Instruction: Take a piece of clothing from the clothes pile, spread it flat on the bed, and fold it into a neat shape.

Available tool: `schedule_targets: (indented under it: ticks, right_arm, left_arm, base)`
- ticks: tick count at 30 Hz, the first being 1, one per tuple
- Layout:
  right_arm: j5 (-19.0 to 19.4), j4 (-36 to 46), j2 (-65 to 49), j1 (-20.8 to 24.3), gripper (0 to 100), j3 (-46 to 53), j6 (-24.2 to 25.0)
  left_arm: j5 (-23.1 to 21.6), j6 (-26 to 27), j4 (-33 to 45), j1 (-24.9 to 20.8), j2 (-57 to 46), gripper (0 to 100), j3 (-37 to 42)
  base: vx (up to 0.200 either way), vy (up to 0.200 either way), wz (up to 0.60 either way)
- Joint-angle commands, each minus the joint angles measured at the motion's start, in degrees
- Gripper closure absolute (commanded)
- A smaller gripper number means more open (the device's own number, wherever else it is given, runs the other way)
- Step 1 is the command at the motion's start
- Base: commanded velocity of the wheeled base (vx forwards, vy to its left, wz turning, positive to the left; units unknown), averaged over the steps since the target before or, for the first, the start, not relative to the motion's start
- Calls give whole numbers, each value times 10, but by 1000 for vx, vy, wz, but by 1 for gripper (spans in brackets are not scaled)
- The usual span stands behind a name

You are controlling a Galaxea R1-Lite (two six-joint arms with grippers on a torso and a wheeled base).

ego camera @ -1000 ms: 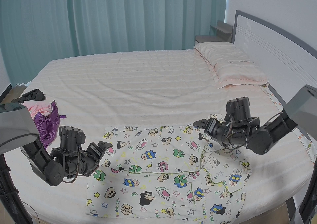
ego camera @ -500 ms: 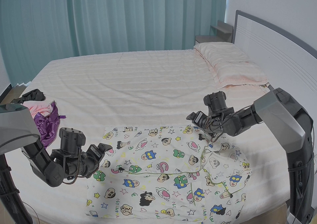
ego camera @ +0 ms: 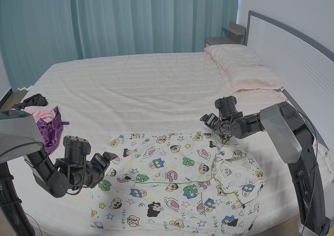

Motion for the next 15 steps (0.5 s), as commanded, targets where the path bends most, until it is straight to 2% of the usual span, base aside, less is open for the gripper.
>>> schedule_targets:
  ticks: [1, 6, 11, 15]
  right_arm:
    - [1, 2, 59, 2, 0, -69, 4]
    - [-18, -13, 87, 5, 0, -69, 34]
    - [-26, -17, 91, 3, 0, -69, 35]
    - [-25, -74, 81, -3, 0, -69, 45]
  left_arm:
    - [1, 0, -6, 0, 7, 0, 1]
    - [1, 0, -6, 0, 9, 0, 1]
    - [0, -1, -6, 0, 10, 0, 1]
    - [0, -4, -6, 0, 9, 0, 2]
  base:
    - [0, 0, 0]
    - [0, 0, 0]
    - [0, 0, 0]
    - [0, 0, 0]
